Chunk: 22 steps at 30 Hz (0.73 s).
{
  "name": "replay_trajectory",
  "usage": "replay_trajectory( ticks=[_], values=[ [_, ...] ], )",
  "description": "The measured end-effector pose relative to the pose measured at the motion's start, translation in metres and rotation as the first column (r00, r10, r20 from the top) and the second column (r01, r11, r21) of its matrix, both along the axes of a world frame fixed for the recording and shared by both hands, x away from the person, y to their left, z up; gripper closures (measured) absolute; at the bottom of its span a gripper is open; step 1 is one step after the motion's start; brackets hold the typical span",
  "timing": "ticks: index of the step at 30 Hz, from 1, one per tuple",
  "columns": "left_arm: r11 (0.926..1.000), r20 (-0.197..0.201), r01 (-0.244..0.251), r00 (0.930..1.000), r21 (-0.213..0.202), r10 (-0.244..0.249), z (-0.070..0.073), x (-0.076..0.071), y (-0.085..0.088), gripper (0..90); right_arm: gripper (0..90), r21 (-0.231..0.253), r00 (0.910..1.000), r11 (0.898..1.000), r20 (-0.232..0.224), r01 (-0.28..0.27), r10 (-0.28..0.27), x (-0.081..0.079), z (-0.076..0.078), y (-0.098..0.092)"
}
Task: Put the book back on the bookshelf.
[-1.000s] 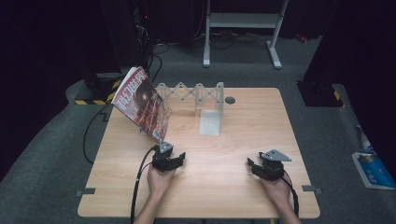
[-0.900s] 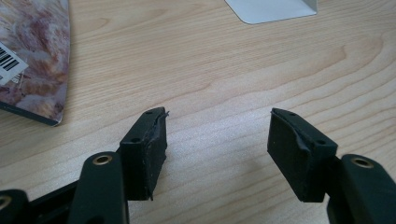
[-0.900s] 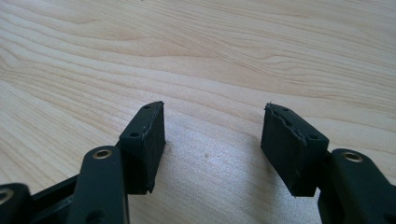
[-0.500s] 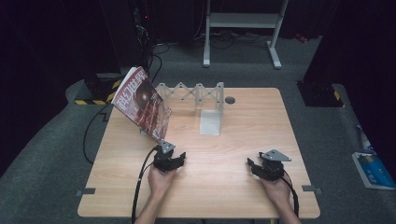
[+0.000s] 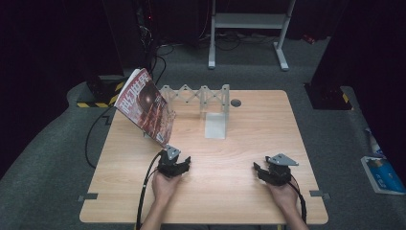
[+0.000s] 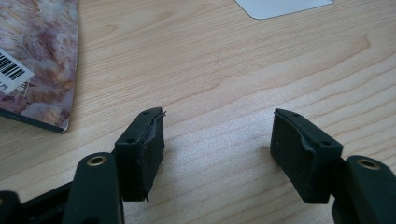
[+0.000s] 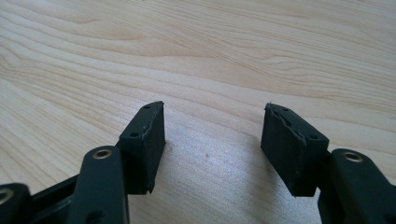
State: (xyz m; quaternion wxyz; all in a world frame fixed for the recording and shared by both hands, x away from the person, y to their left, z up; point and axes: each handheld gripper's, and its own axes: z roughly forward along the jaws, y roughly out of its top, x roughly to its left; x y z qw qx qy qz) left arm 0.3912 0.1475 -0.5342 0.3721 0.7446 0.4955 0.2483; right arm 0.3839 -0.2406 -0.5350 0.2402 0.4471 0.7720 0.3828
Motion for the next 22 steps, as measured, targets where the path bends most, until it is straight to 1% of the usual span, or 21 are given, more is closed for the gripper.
replay_trajectory(
  ticks=[16,22],
  values=[
    [1.0000,0.001,-0.007,1.0000,0.000,0.007,-0.0001,-0.0013,-0.0004,34.7,39.3,0.003,1.0000,1.000,0.000,0.002,-0.002,0.0003,-0.0001,-0.0003],
    [1.0000,-0.003,-0.004,1.0000,-0.006,0.004,0.0001,-0.0015,0.0000,34.7,39.2,0.001,1.0000,1.000,0.001,0.001,-0.001,0.0005,-0.0001,-0.0003]
  ],
)
